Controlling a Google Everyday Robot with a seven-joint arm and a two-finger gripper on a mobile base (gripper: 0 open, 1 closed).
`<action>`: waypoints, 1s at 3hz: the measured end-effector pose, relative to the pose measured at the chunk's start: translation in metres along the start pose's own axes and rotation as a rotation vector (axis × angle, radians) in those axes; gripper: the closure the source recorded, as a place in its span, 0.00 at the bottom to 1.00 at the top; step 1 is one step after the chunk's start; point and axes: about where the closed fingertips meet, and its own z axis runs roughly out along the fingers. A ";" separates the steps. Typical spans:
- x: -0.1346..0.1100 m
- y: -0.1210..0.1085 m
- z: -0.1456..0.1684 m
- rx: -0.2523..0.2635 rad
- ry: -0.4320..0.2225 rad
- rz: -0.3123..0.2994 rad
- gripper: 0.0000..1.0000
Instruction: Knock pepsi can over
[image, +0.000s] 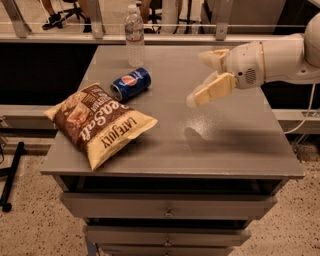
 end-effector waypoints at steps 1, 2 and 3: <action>0.000 -0.020 -0.017 0.011 -0.060 -0.079 0.00; -0.002 -0.034 -0.031 0.021 -0.089 -0.141 0.00; -0.003 -0.041 -0.042 0.031 -0.100 -0.184 0.00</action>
Offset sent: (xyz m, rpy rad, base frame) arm 0.0313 -0.0548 0.0190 0.0509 -0.2067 0.0364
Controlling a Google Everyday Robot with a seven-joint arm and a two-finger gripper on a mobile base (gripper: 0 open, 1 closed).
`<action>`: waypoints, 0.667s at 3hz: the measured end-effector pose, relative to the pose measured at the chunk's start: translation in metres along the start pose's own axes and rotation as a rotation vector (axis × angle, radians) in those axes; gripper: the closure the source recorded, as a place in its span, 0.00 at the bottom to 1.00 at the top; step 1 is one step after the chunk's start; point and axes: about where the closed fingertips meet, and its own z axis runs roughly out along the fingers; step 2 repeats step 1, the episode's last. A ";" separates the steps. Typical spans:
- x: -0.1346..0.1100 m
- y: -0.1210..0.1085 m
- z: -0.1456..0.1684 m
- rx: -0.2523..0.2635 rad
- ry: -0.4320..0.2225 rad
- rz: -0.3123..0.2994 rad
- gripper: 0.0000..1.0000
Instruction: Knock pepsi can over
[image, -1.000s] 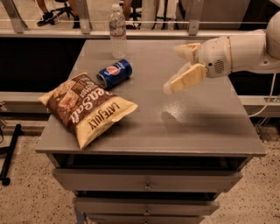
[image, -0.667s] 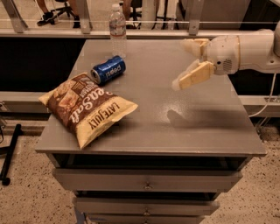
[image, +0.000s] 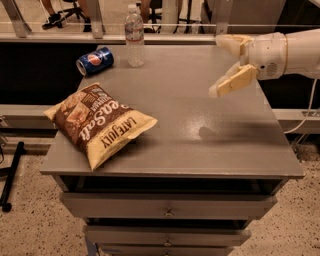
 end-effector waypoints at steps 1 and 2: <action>0.000 0.000 0.000 0.000 0.000 0.000 0.00; 0.000 0.000 0.000 0.000 0.000 0.000 0.00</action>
Offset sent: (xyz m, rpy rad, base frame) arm 0.0000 0.0000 0.0000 0.0000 0.0000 0.0000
